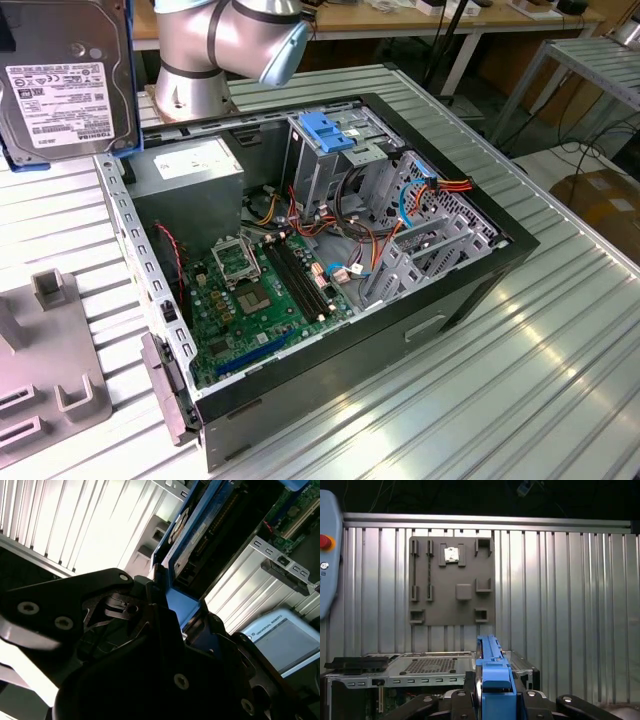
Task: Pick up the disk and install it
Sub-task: 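Pick up the disk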
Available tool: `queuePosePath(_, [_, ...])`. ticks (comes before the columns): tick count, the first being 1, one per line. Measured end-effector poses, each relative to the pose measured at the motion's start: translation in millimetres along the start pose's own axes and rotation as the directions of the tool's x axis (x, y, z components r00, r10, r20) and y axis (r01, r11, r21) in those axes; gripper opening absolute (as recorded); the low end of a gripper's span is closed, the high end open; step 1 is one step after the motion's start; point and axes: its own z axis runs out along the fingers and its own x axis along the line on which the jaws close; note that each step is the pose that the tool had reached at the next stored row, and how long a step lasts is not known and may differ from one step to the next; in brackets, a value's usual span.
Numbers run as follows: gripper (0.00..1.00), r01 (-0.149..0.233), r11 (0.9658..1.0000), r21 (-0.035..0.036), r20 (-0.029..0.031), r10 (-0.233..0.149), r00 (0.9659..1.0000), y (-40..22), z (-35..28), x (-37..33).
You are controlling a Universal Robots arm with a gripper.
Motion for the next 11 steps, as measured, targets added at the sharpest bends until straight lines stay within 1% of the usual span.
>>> queuePosePath(3, [0.37, 0.0, 1.0, -0.0002, -0.0002, 0.0, 1.0, -2.9, 0.1, 2.7])
queuePosePath(6, [0.37, 0.0, 1.0, -0.0001, -0.0001, 0.0, 1.0, -4.5, 0.2, 7.9])
queuePosePath(8, [0.37, 0.0, 1.0, -0.0001, -0.0001, 0.0, 1.0, -7.3, 0.2, 10.2])
queuePosePath(9, [0.37, 0.0, 1.0, -0.0002, -0.0001, 0.0, 1.0, -10.9, 0.2, 10.9])
queuePosePath(10, [0.37, 0.0, 1.0, -0.0003, -0.0002, 0.0, 1.0, -18.4, 0.4, 11.5])
queuePosePath(11, [0.37, 0.0, 1.0, -0.0002, 0.0, 0.0, 1.0, -22.4, 0.6, 11.7])
